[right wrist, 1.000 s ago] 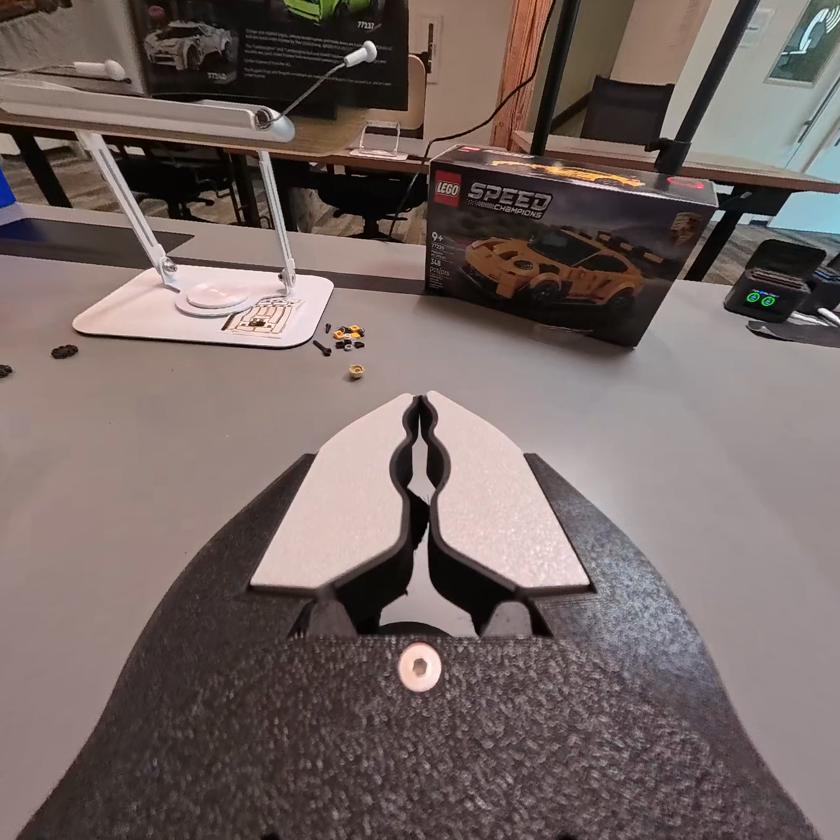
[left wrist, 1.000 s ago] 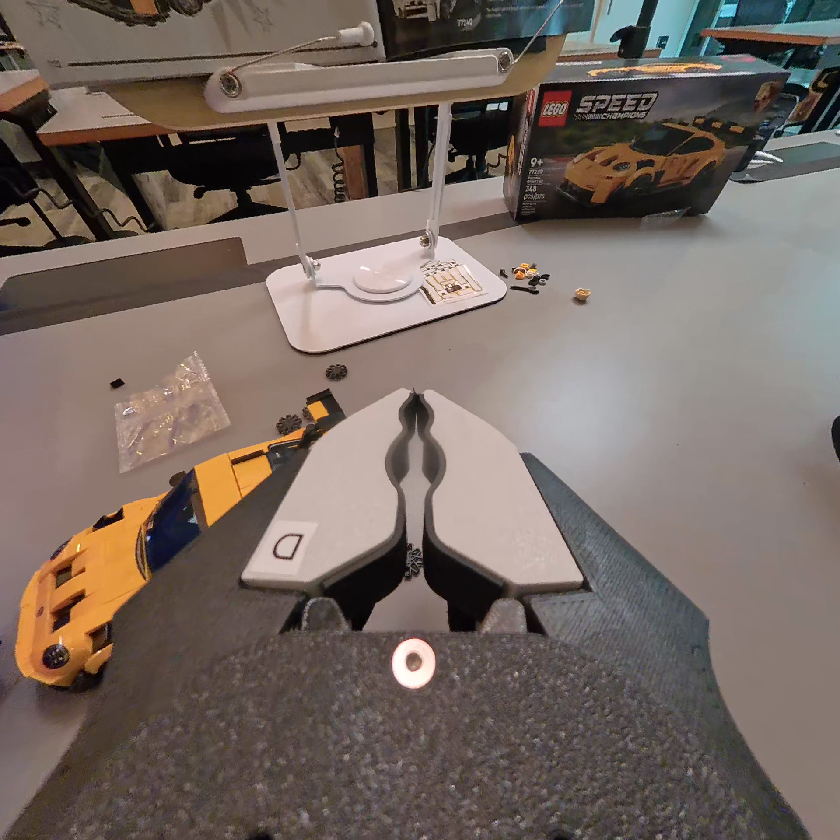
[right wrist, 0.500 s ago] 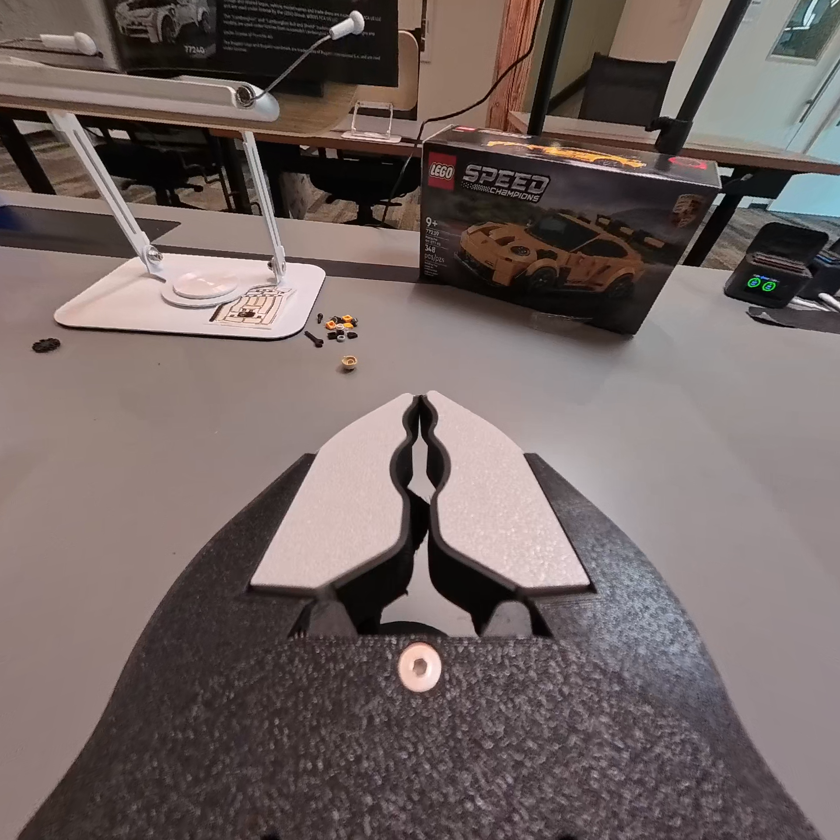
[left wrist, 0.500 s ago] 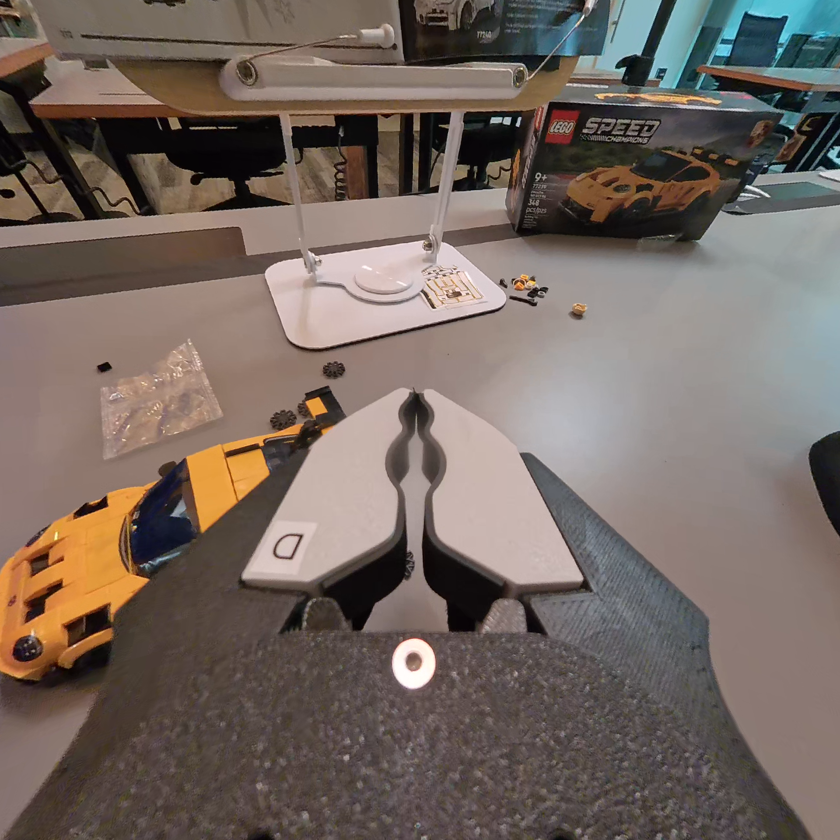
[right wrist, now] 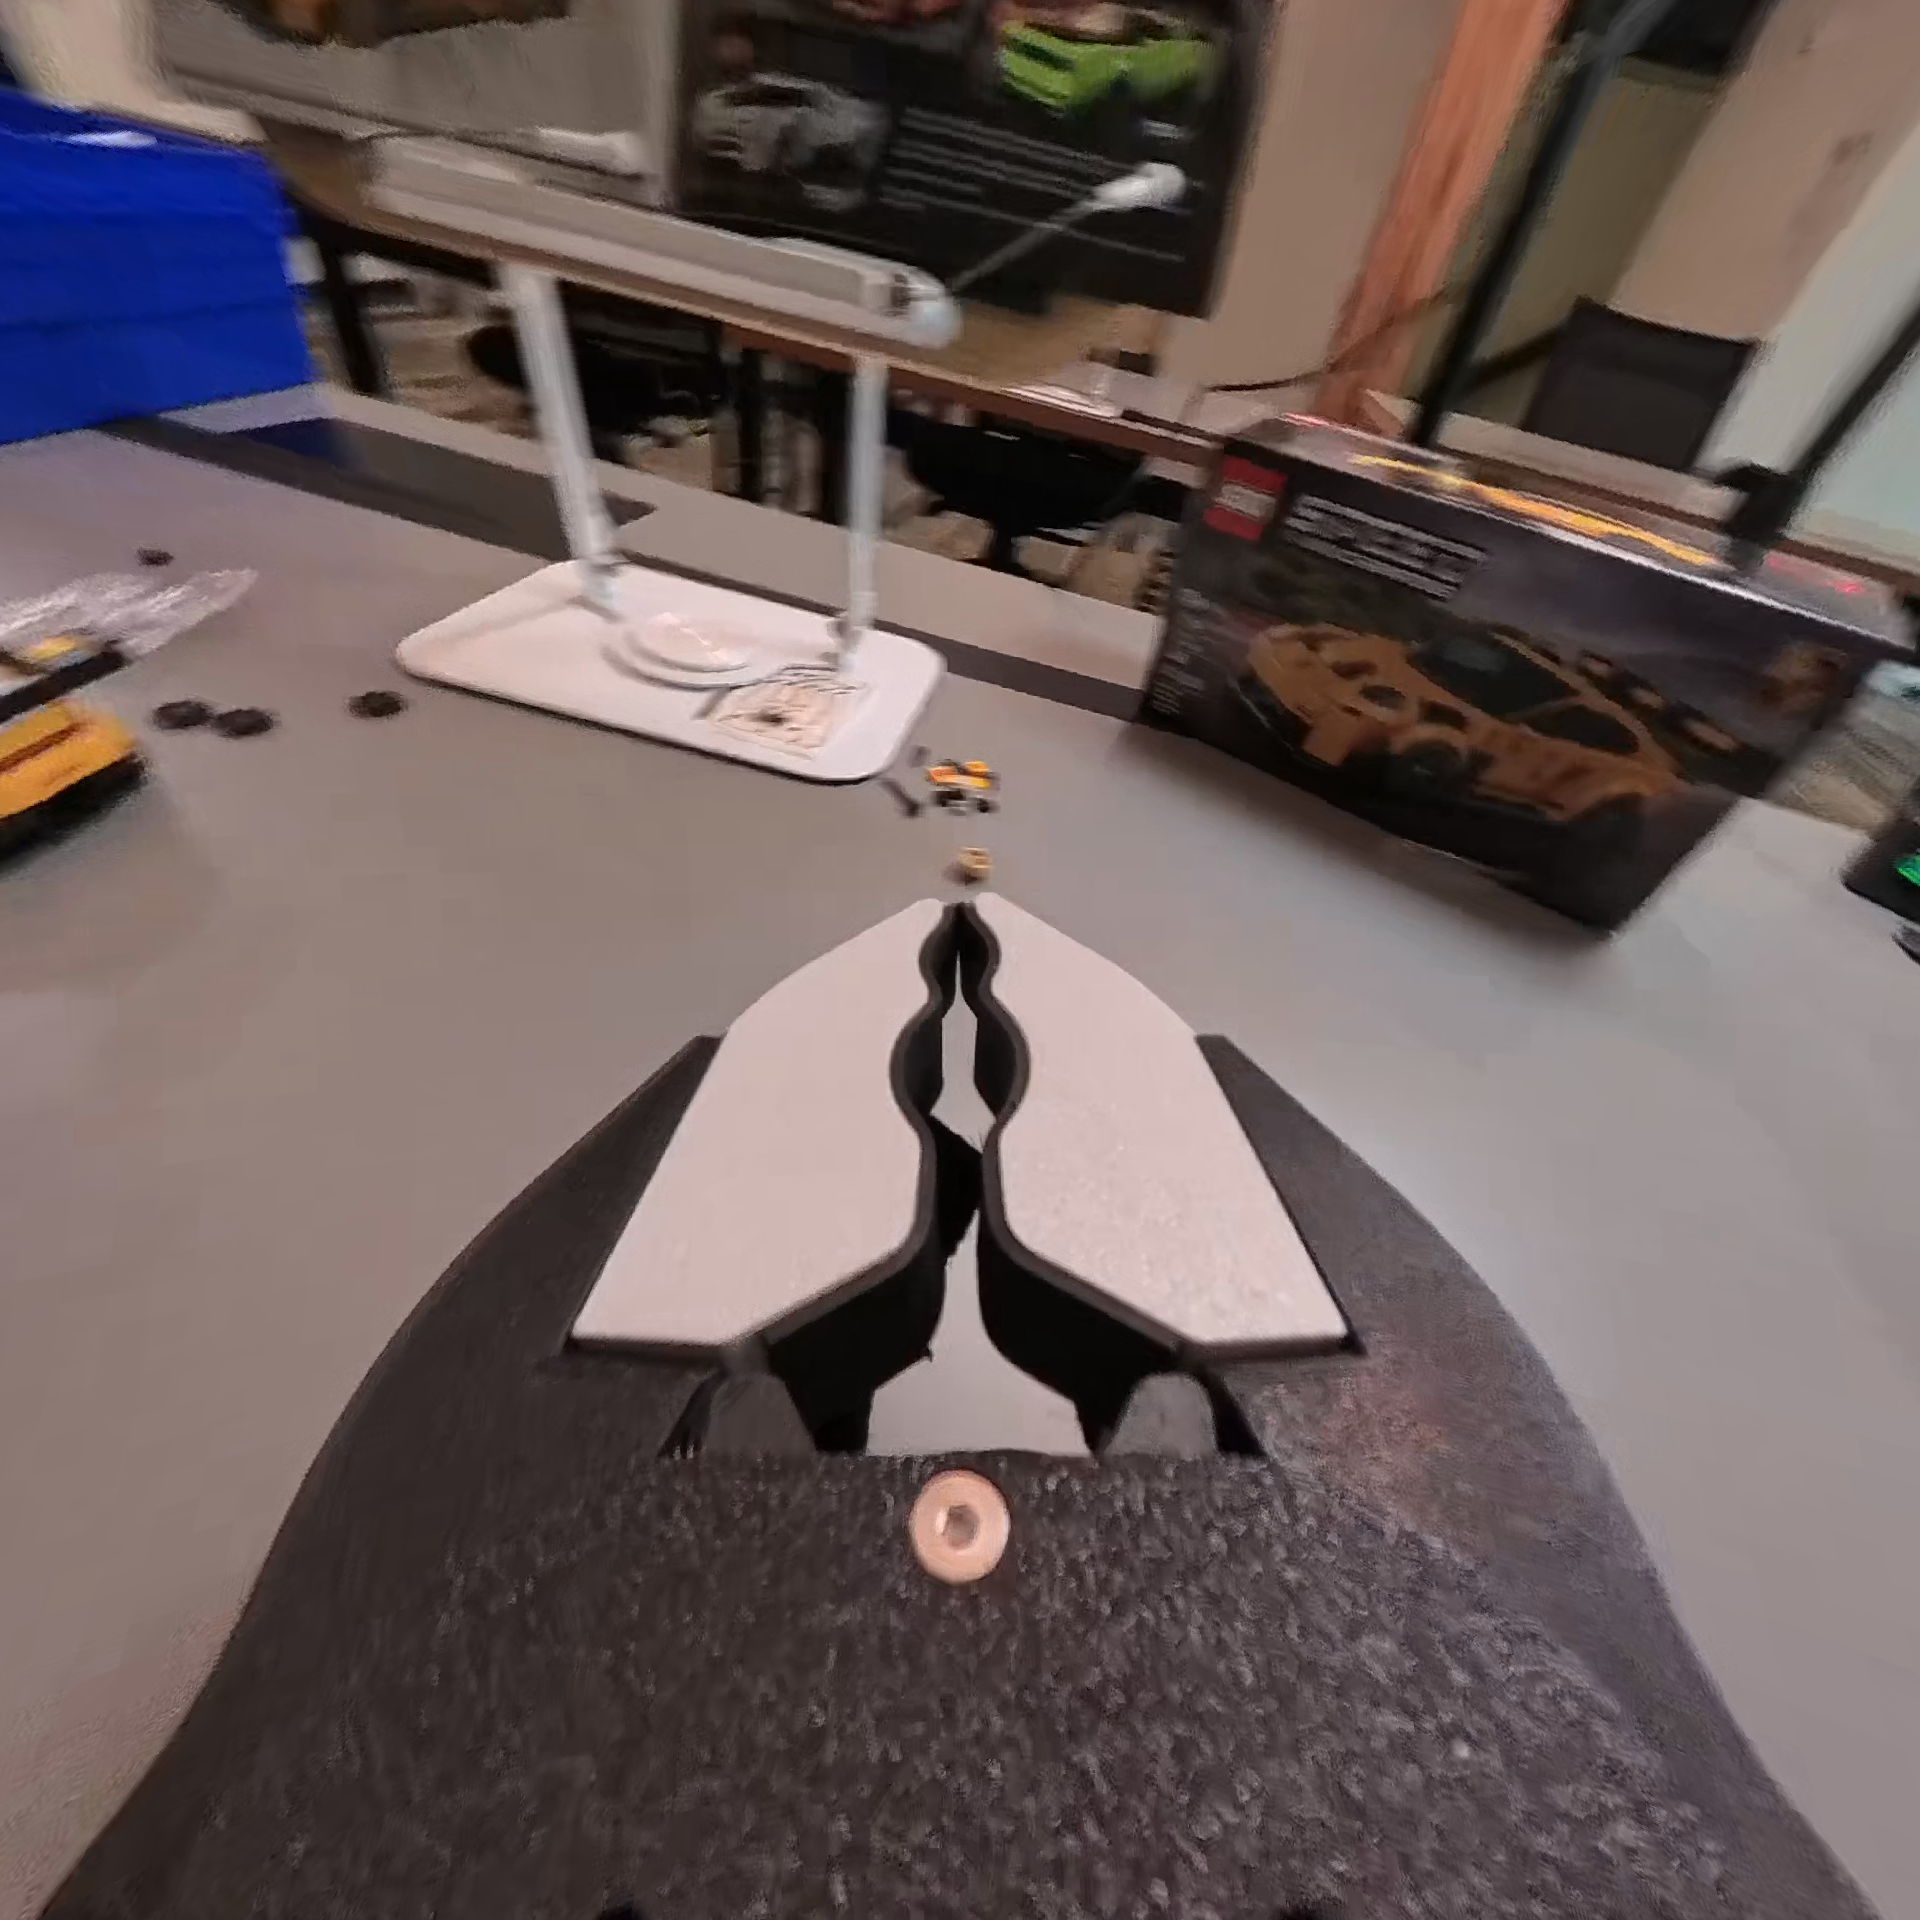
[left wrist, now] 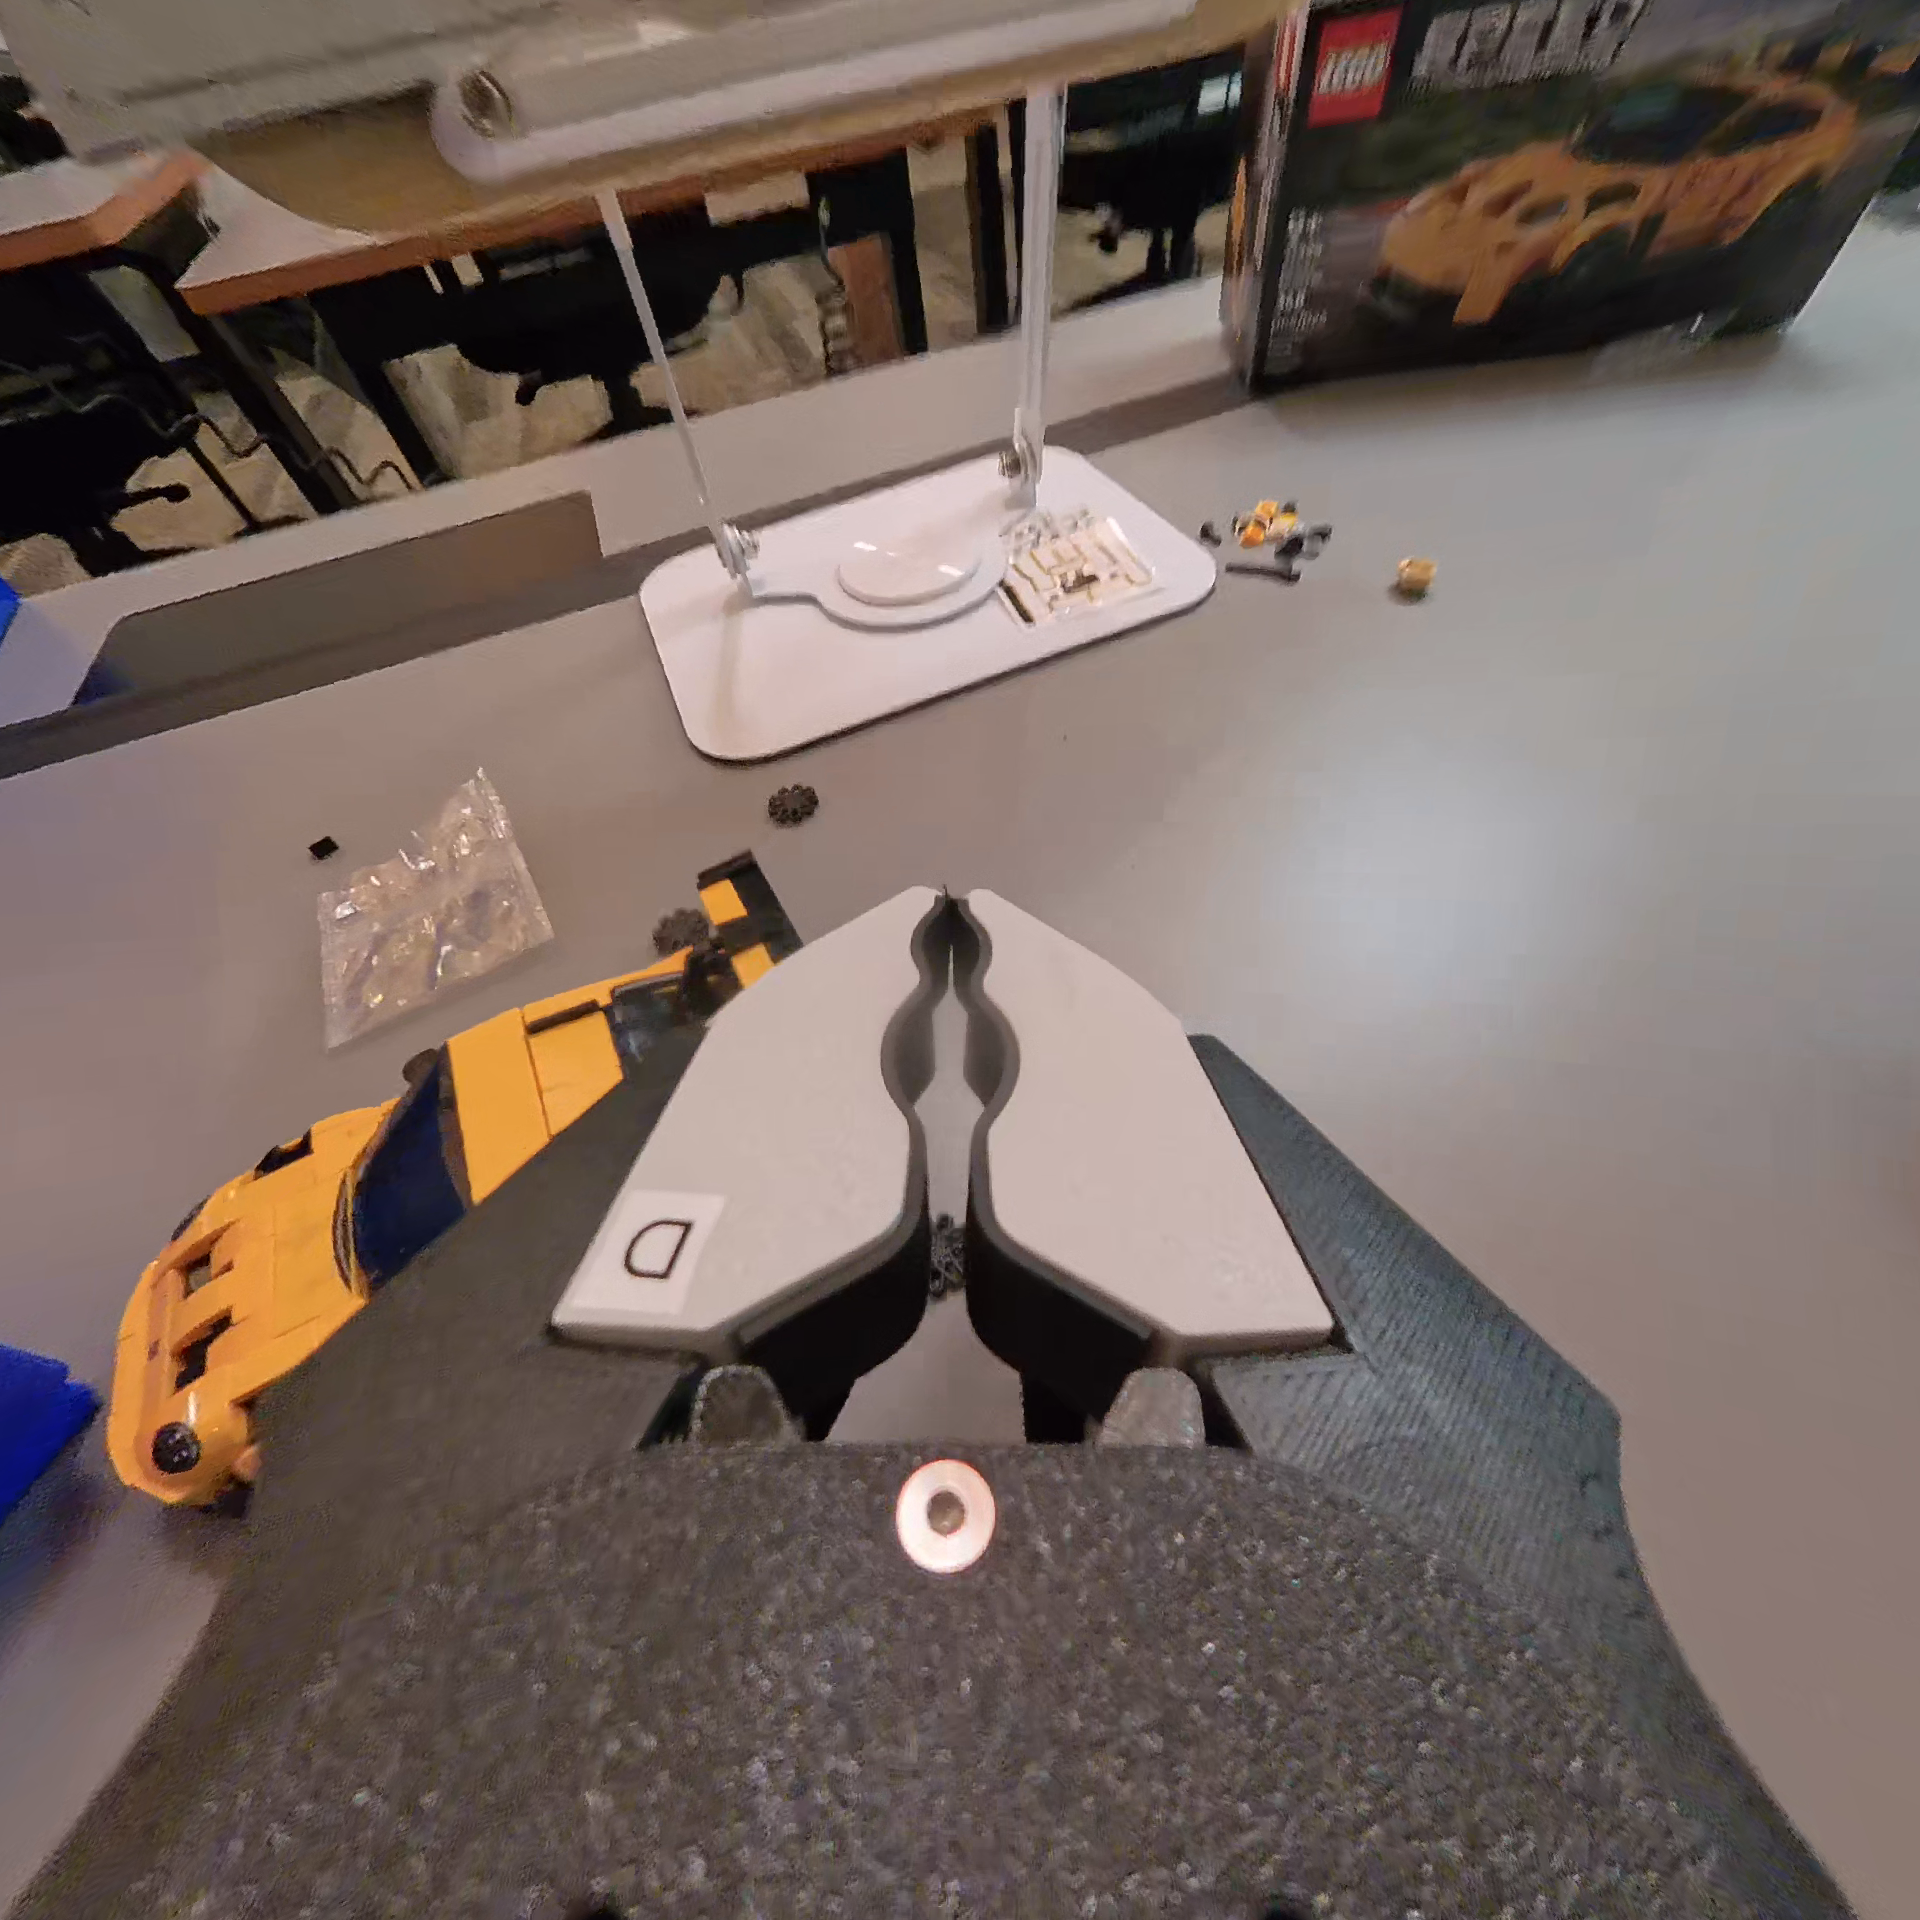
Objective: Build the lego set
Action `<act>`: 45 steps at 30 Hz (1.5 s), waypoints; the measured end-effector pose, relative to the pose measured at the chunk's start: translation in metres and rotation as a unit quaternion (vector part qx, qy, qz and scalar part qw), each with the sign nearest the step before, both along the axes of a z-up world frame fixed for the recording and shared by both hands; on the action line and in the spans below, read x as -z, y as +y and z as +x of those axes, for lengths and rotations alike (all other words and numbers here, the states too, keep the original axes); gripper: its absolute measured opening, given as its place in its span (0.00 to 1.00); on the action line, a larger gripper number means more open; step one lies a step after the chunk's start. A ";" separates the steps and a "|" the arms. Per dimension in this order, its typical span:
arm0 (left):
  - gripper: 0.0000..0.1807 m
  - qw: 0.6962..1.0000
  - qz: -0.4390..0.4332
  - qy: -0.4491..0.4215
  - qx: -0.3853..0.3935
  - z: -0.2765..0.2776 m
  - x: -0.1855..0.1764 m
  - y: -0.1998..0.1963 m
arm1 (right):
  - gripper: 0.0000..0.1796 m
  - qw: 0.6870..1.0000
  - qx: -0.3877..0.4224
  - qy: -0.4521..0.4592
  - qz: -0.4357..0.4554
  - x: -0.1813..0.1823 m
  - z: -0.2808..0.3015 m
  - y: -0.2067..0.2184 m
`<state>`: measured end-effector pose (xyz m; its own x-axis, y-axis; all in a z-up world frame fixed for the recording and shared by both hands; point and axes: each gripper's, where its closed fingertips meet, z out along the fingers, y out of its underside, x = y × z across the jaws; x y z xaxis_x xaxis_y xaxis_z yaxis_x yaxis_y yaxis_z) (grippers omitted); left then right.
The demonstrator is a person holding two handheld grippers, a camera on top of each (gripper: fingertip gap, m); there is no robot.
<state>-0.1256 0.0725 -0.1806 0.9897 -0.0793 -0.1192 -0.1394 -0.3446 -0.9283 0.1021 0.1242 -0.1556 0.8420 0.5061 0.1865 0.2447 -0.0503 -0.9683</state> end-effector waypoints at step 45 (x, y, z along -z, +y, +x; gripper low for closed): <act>0.14 0.987 -0.114 0.083 -0.073 -0.068 0.009 -0.055 | 0.01 0.986 -0.139 0.077 -0.049 -0.003 -0.045 -0.037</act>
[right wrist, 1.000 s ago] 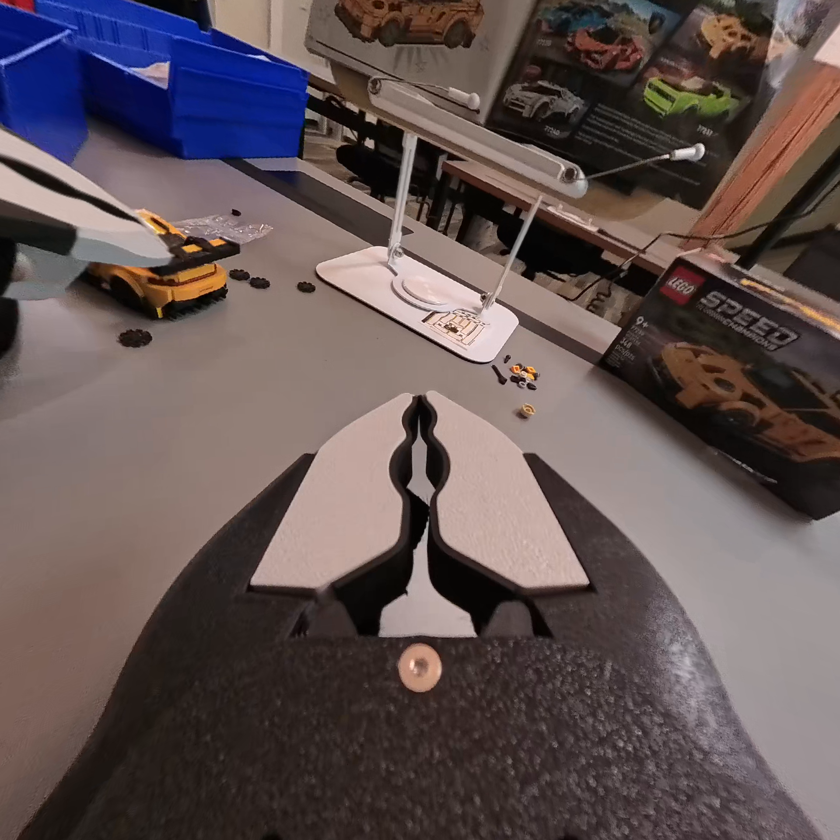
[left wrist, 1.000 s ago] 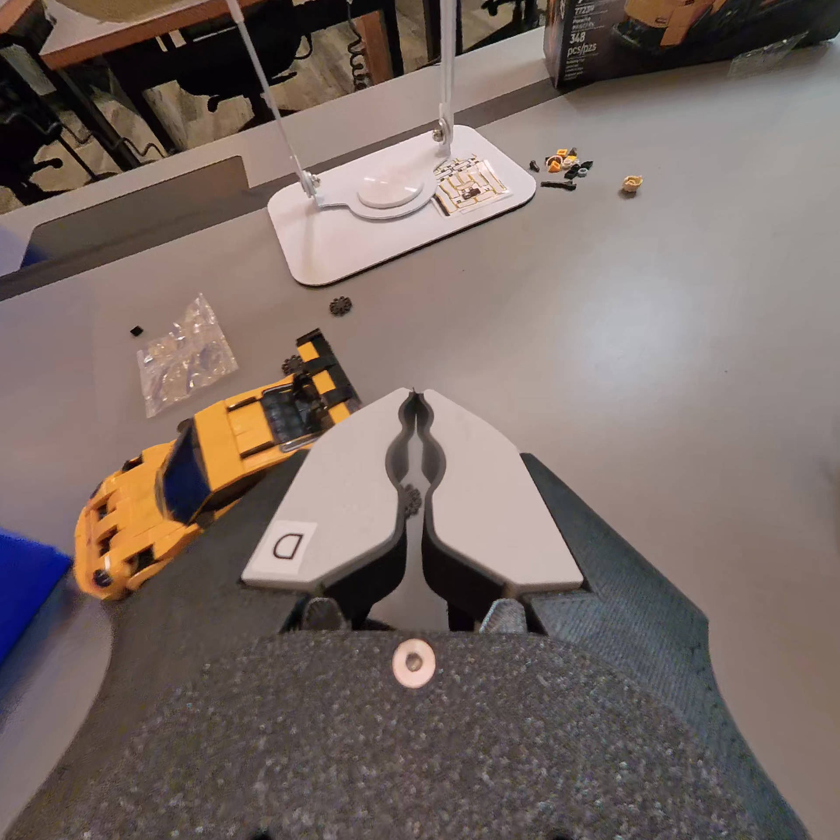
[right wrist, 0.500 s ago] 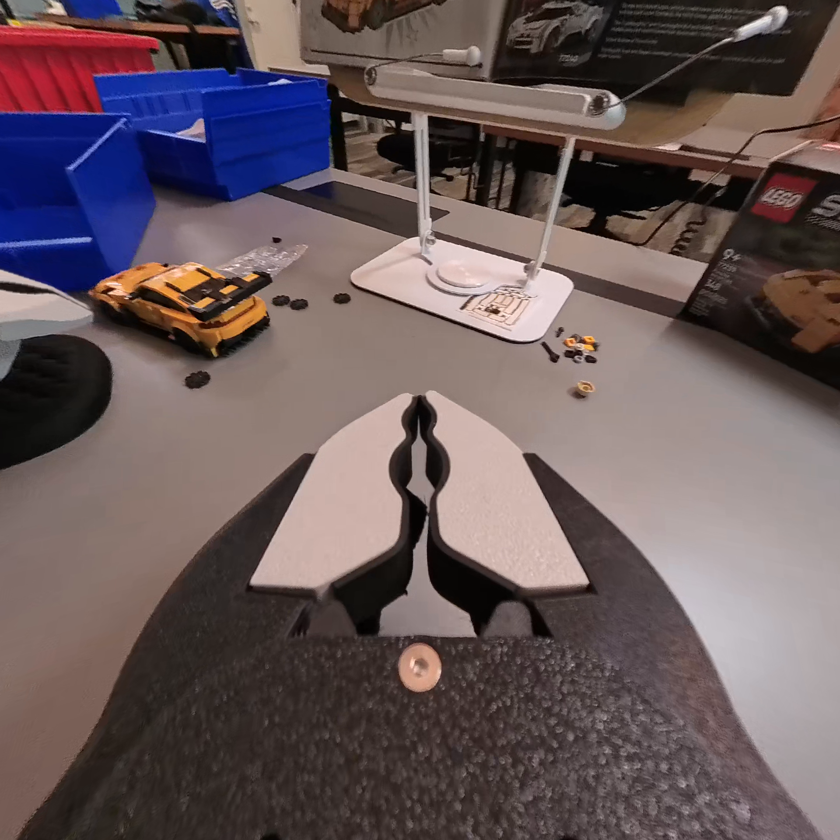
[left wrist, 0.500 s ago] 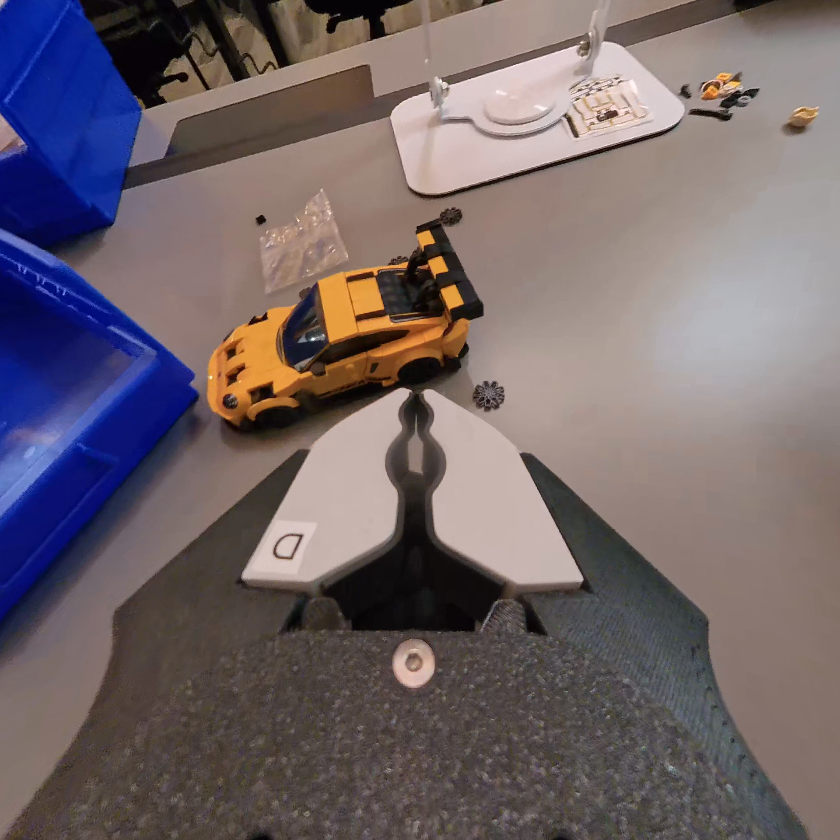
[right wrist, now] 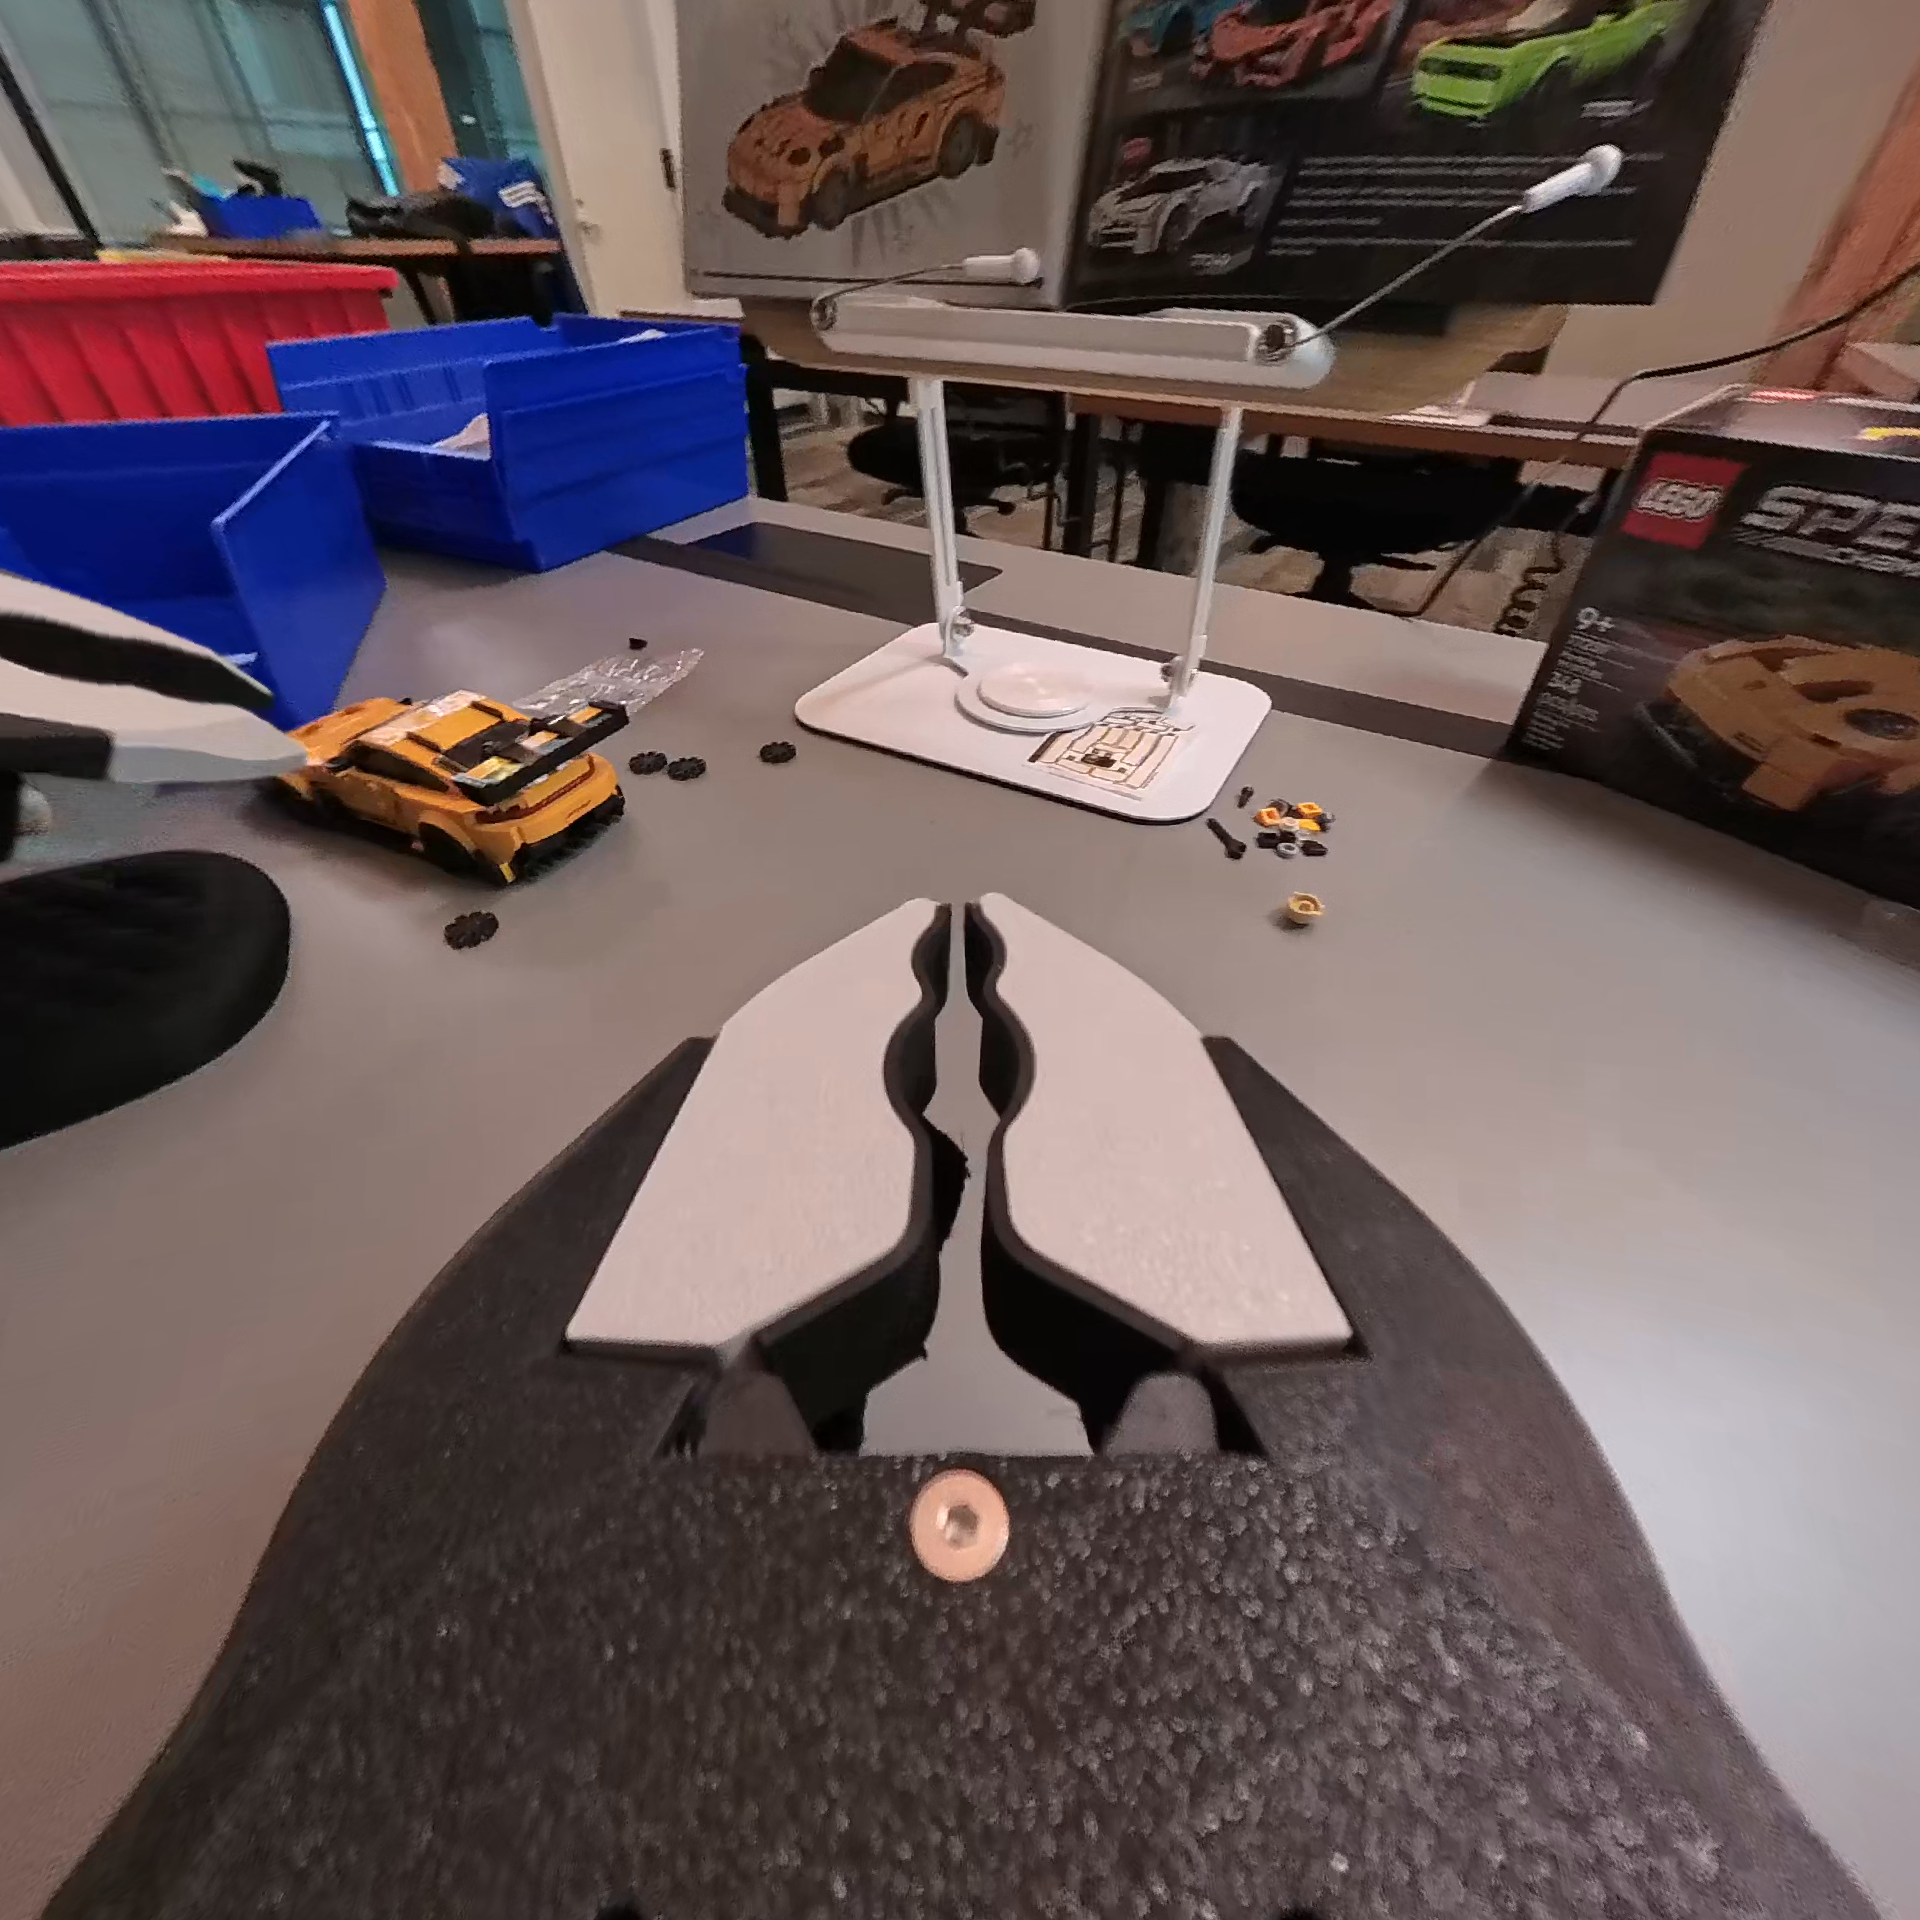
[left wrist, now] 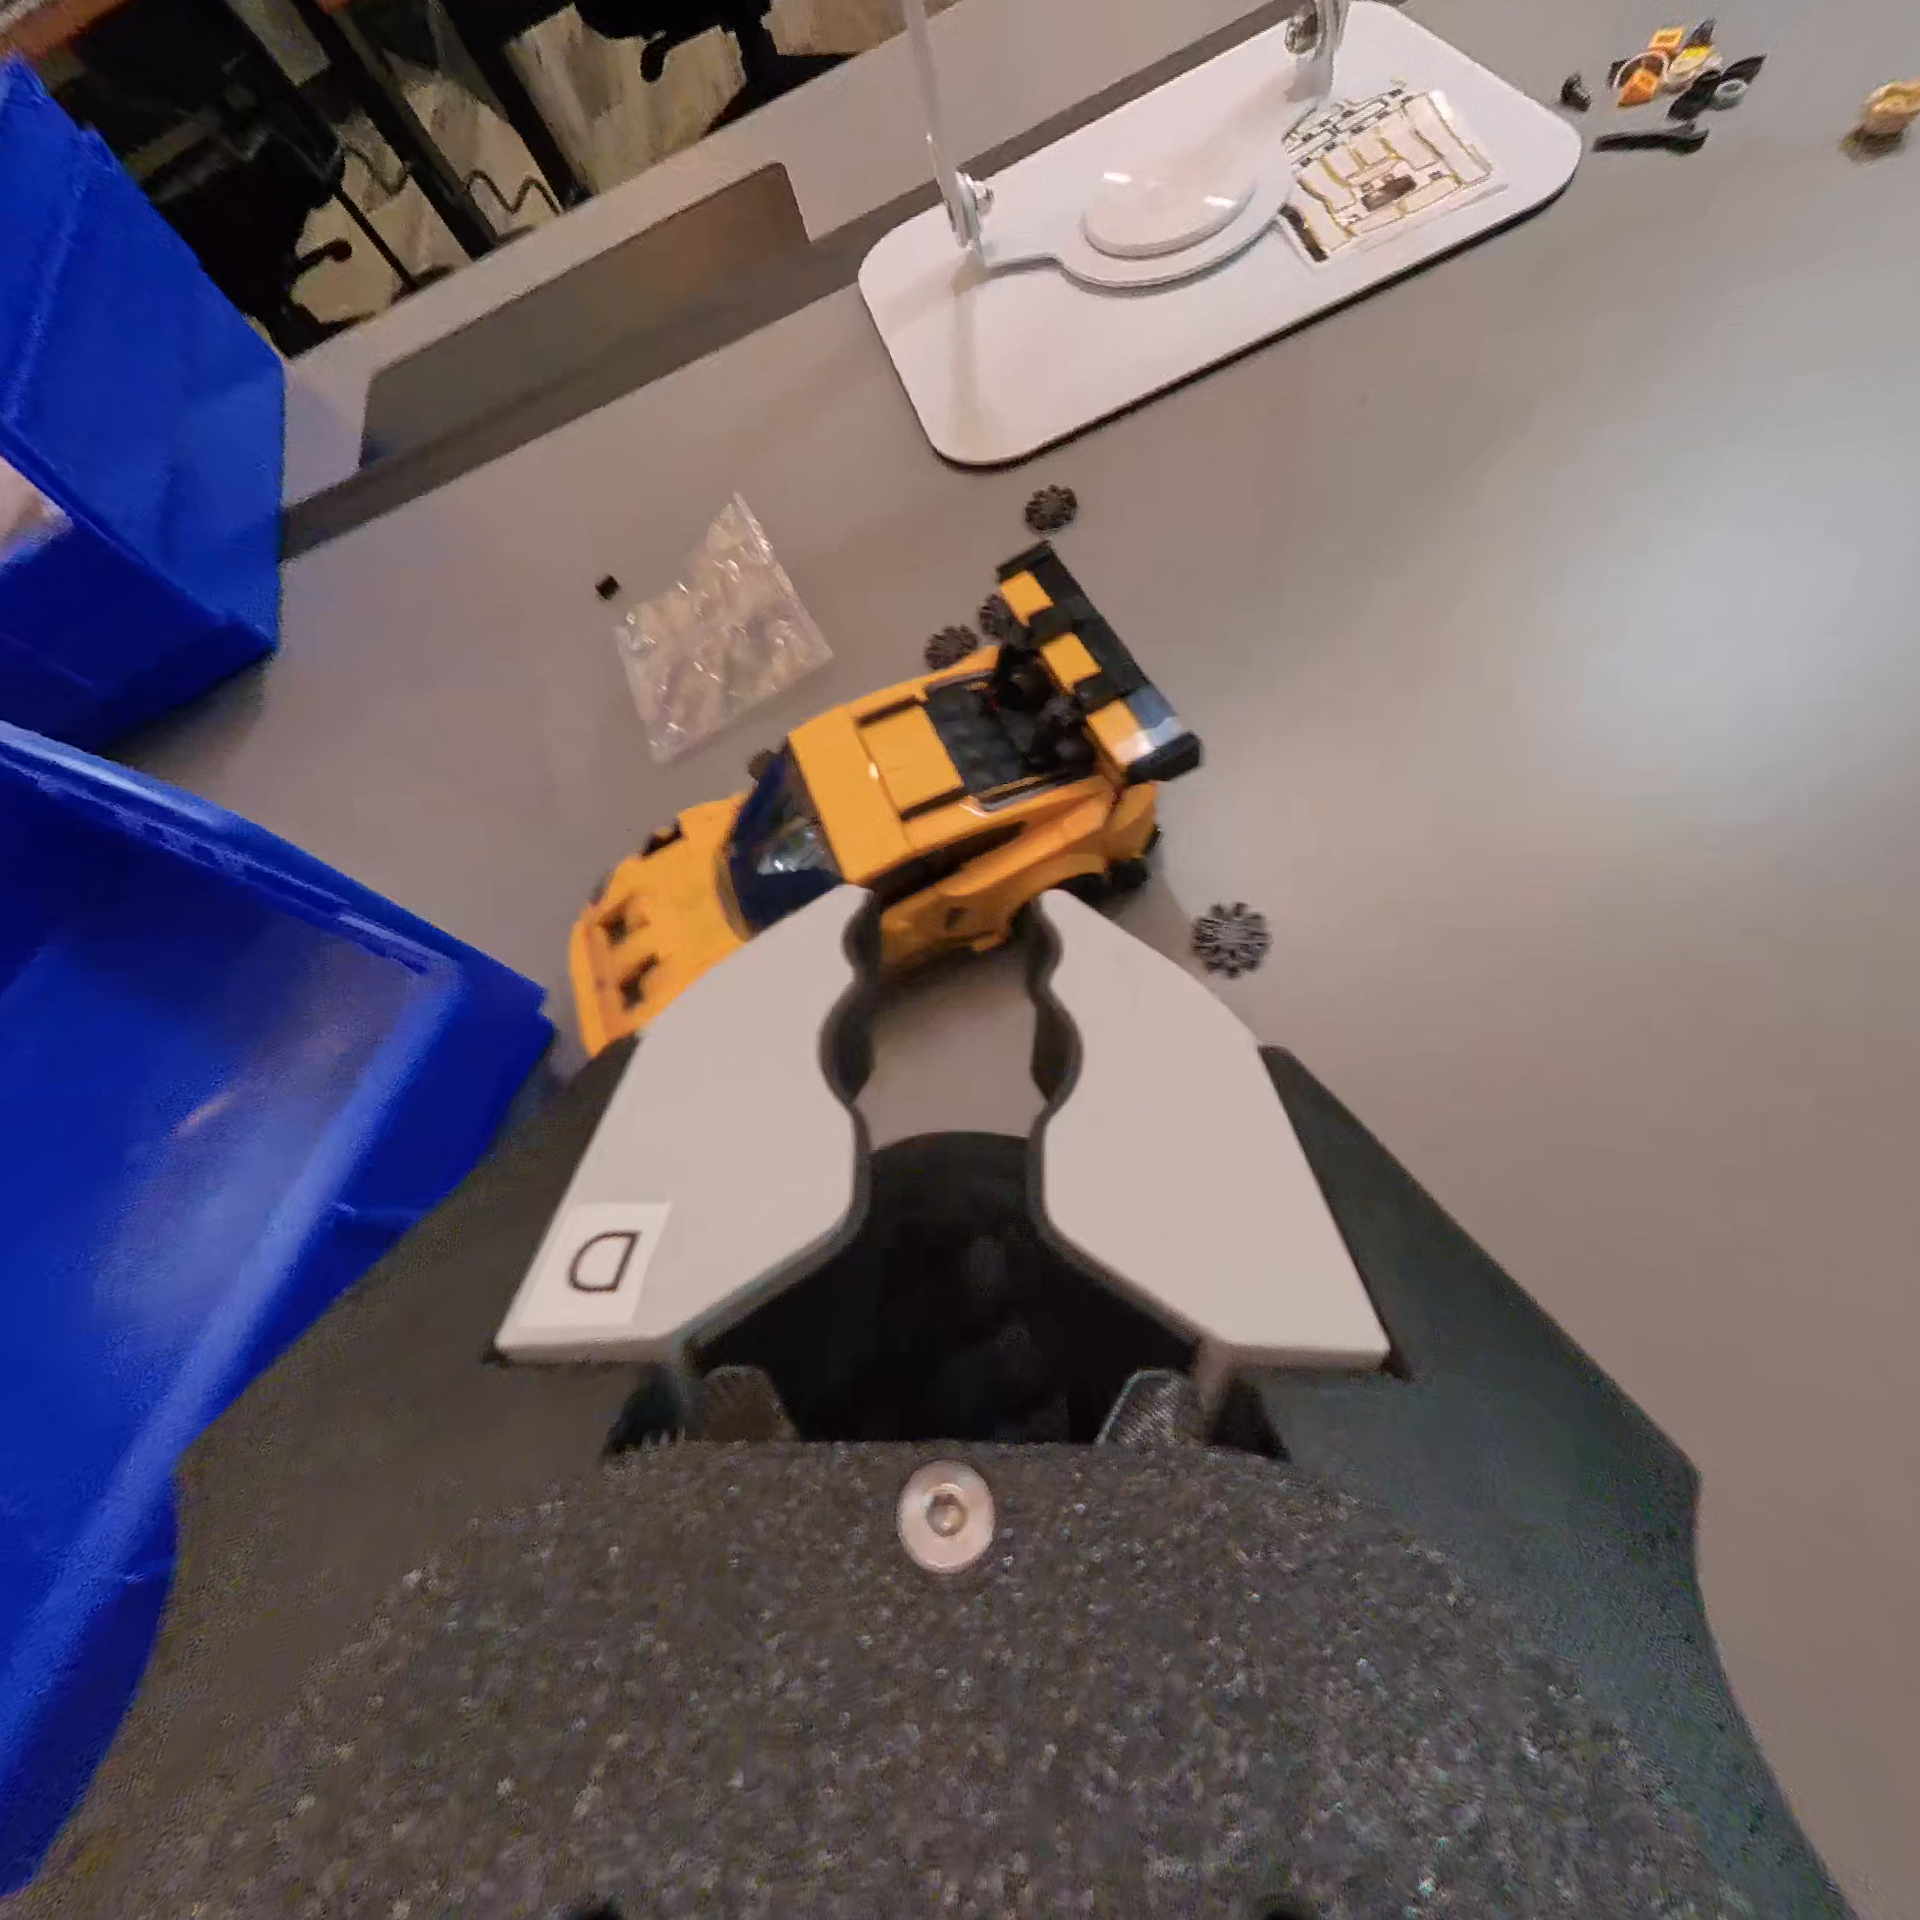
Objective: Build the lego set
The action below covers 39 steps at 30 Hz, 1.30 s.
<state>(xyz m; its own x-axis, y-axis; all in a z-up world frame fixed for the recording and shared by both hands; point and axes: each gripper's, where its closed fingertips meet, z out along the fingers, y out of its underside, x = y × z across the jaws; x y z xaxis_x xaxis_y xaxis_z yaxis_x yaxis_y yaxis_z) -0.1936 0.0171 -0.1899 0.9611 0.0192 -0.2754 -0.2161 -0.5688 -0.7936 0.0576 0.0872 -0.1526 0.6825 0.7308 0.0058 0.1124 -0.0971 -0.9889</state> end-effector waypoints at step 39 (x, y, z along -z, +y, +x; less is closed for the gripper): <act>0.00 0.962 0.131 -0.145 0.191 0.128 -0.036 0.039 | 0.00 0.988 0.114 -0.103 -0.005 0.015 0.030 -0.021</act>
